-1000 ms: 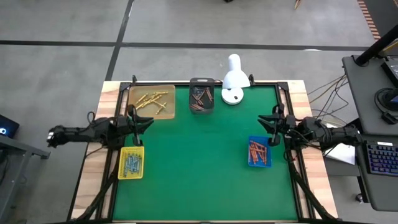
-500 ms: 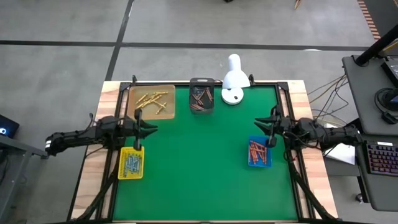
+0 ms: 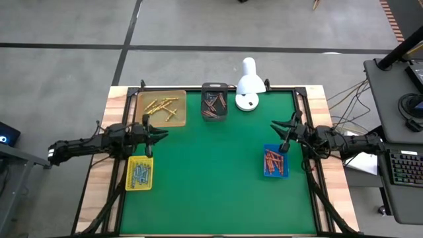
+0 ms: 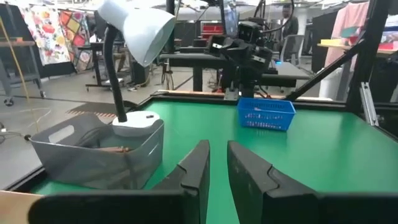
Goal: Sort crayons
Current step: Return to Home Position
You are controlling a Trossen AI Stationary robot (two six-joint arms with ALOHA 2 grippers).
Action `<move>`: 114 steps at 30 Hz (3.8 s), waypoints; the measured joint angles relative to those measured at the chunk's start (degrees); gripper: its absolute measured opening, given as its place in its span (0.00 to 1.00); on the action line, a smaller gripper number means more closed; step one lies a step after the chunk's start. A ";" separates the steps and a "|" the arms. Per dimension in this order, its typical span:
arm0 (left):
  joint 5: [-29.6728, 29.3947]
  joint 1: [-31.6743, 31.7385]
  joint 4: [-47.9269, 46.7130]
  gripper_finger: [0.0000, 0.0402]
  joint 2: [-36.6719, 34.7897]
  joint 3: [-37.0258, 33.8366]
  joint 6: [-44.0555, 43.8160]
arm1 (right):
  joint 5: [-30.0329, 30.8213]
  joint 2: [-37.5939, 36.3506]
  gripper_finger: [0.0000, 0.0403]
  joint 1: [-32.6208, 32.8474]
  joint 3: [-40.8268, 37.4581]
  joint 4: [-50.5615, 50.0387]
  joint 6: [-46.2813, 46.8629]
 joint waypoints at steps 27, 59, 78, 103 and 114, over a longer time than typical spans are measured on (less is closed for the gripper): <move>-0.15 0.00 0.11 0.10 0.71 -0.02 -0.64 | -0.06 0.18 0.17 0.00 -0.02 -0.03 10.15; -0.18 -0.02 -0.07 0.10 0.71 1.07 -0.65 | -0.08 0.18 0.17 0.00 -0.02 -0.04 10.15; -0.17 -0.02 -0.07 0.10 0.71 1.20 -0.65 | -0.07 0.18 0.17 0.00 -0.02 -0.02 10.15; -0.17 -0.02 -0.07 0.10 0.71 1.27 -0.65 | -0.08 0.18 0.17 0.01 -0.02 -0.04 10.15; -0.17 -0.02 -0.07 0.10 0.71 1.27 -0.65 | -0.08 0.18 0.17 0.00 -0.02 -0.02 10.15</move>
